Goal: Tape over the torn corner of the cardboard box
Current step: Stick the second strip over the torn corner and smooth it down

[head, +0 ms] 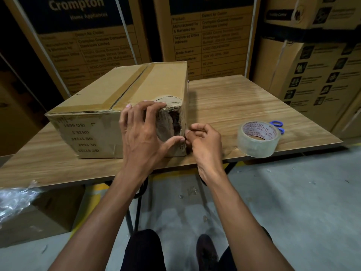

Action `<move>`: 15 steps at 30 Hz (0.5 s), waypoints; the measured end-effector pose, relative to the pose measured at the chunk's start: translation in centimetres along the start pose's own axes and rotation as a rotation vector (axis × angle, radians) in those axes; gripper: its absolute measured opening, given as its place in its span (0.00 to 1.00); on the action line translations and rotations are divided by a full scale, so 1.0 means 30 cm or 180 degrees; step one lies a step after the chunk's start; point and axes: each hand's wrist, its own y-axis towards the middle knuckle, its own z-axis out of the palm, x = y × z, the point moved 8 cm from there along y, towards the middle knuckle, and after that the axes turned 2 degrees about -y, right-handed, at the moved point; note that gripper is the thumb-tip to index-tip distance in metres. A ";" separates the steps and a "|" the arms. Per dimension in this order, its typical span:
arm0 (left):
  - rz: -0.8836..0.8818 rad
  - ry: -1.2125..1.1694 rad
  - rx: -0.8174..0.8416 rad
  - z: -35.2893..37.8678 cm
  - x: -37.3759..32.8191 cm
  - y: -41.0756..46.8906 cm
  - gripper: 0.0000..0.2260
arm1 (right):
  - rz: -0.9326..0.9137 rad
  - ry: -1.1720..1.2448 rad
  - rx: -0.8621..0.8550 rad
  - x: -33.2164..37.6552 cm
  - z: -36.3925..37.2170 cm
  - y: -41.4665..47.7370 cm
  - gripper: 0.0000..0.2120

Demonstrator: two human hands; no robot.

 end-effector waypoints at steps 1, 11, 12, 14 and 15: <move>0.0000 0.0003 -0.0006 -0.002 -0.001 0.000 0.40 | -0.0033 -0.0005 -0.0026 -0.003 0.000 -0.001 0.07; 0.0070 -0.0040 0.0044 -0.006 0.028 -0.010 0.45 | -0.0189 -0.0764 -0.0070 0.003 0.024 0.007 0.09; 0.0083 -0.0060 0.0050 -0.015 0.034 -0.012 0.44 | -0.0265 -0.0927 -0.0089 0.016 0.022 -0.006 0.09; 0.0041 -0.0122 -0.0002 -0.046 0.049 -0.021 0.41 | -0.0581 -0.1132 -0.0149 0.060 0.012 -0.067 0.09; -0.0022 -0.0181 -0.0053 -0.066 0.059 -0.024 0.39 | -0.0819 -0.1123 -0.0159 0.081 0.010 -0.111 0.11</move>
